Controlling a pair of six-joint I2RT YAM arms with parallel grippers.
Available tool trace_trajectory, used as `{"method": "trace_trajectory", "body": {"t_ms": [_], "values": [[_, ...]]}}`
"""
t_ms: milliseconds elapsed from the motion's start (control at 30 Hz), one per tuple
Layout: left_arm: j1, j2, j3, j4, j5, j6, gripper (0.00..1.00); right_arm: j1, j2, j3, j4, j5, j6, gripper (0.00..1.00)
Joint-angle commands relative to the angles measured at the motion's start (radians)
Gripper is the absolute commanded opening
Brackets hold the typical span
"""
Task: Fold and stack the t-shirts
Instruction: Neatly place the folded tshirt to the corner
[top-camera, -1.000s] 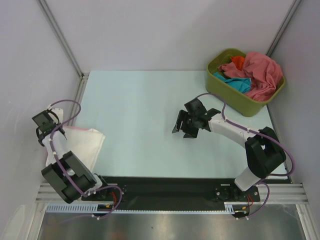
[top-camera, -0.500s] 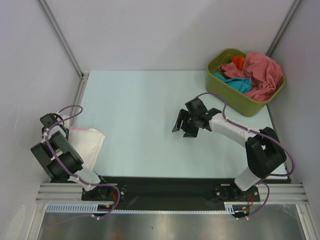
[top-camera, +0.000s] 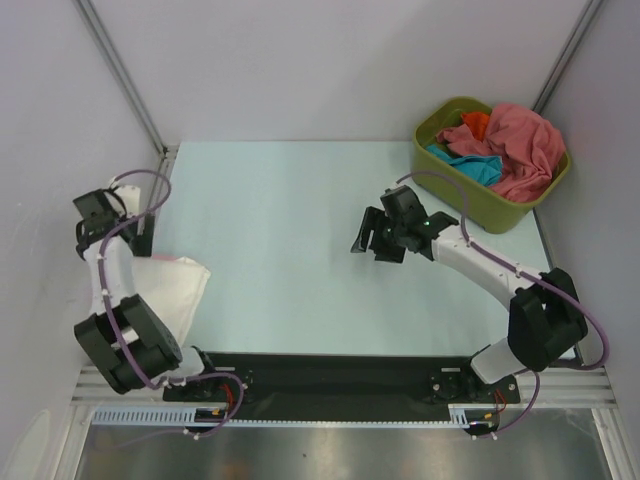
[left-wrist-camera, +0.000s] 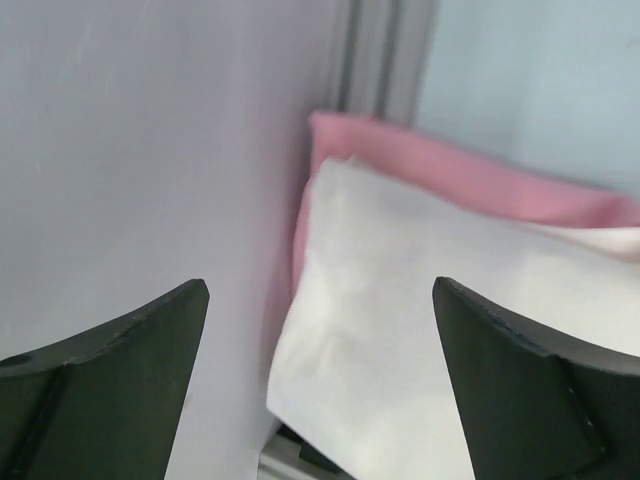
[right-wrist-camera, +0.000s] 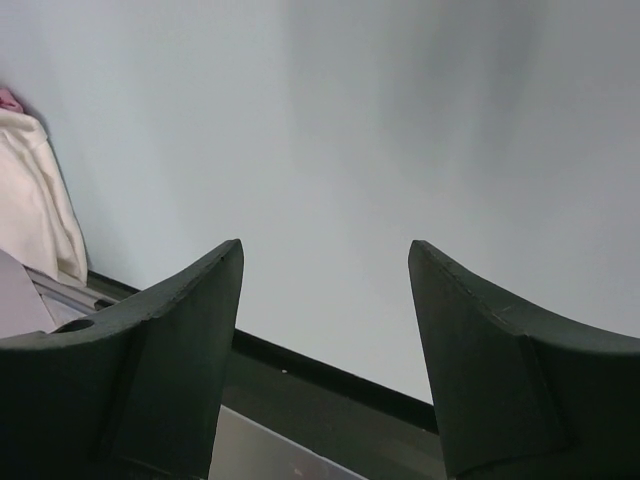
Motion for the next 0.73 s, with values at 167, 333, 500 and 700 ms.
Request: {"method": "trace_trajectory", "body": {"t_ms": [167,333,500,700], "values": [[-0.392,-0.162,0.127,-0.286,0.148,-0.041,1.0,-0.057,-0.131,0.021,-0.004,0.059,-0.099,0.73],[-0.438,-0.267,0.084,-0.334,0.358,-0.102,1.0,-0.123,-0.201,-0.023,0.014,0.054,-0.124,0.73],[-0.436,-0.38,-0.046,-0.313,0.388,-0.087,1.0,-0.183,-0.272,-0.059,-0.001,0.072,-0.145,0.73],[-0.438,-0.447,-0.124,-0.311,0.394,-0.093,1.0,-0.214,-0.364,-0.106,-0.01,0.137,-0.177,0.75]]}}
